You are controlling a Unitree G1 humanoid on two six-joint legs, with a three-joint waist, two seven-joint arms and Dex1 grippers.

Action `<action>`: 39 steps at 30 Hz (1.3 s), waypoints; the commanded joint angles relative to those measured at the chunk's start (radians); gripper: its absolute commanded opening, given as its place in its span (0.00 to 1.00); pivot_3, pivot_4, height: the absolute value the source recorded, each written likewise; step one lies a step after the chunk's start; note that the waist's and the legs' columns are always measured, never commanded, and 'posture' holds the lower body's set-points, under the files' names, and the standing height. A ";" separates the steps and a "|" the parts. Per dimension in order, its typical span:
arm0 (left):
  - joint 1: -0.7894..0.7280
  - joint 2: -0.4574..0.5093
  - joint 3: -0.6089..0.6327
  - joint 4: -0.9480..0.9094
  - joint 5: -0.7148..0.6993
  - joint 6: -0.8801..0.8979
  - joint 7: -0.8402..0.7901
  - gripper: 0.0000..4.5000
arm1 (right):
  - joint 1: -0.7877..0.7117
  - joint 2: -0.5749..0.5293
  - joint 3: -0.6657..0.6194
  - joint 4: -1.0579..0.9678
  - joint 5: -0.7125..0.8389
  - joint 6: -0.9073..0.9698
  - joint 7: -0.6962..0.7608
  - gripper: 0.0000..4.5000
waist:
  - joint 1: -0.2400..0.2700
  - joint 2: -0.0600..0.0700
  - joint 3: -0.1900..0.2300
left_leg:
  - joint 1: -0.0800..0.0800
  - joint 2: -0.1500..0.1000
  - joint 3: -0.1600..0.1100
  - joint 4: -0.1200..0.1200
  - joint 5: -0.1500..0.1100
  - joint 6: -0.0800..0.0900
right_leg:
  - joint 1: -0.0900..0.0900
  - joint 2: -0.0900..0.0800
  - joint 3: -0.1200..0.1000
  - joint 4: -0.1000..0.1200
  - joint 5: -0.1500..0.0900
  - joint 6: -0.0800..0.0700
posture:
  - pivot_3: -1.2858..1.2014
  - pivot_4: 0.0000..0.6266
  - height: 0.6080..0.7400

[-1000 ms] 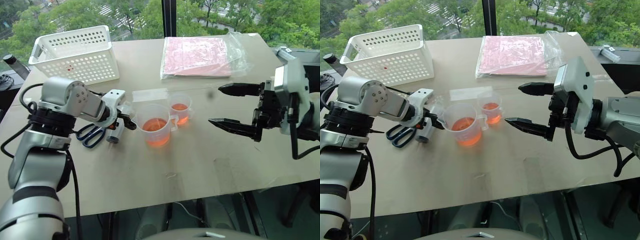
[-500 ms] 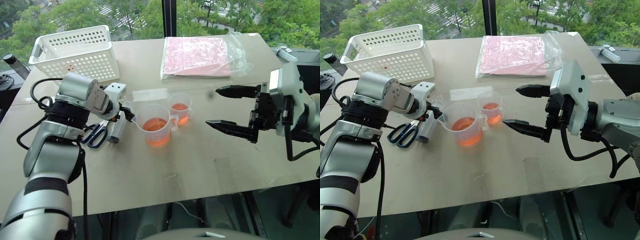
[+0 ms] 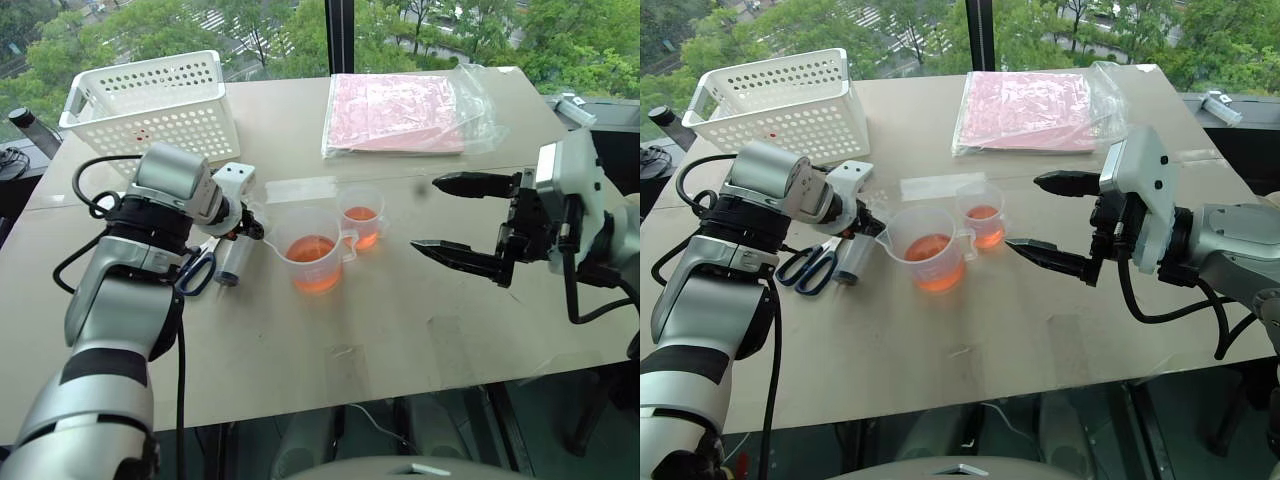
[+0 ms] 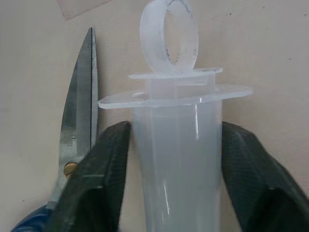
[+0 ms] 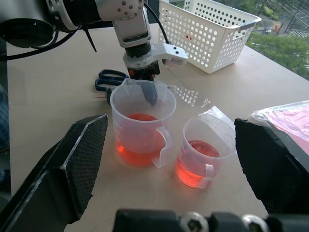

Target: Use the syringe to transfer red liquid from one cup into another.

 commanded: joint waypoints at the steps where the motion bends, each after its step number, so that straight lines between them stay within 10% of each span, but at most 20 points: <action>1: 0.007 -0.006 0.059 -0.028 0.020 0.016 0.008 0.32 | -0.005 0.000 -0.019 -0.022 -0.002 -0.022 0.000 1.00 | 0.000 0.000 0.000 | 0.000 0.000 0.000 0.000 0.000 0.000 | 0.000 0.000 0.000 0.000 0.000 0.000 | 0.52 0.24 1.00; 19: 0.059 0.014 0.730 -0.386 -0.290 -0.349 -0.201 0.32 | -0.051 0.012 0.004 0.032 -0.006 -0.022 0.032 1.00 | -0.001 -0.001 0.001 | -0.002 0.001 0.000 0.000 0.000 0.000 | -0.004 0.000 0.000 0.000 0.000 0.000 | 0.52 0.24 1.00; 39: 0.400 -0.167 0.698 -0.733 -0.567 -0.699 -0.479 0.32 | -0.406 0.412 -0.028 0.306 -0.014 -0.108 -0.282 1.00 | -0.010 0.000 0.000 | 0.000 0.001 0.002 -0.001 0.000 -0.001 | -0.003 0.001 0.000 0.001 0.000 0.000 | 0.52 0.24 1.00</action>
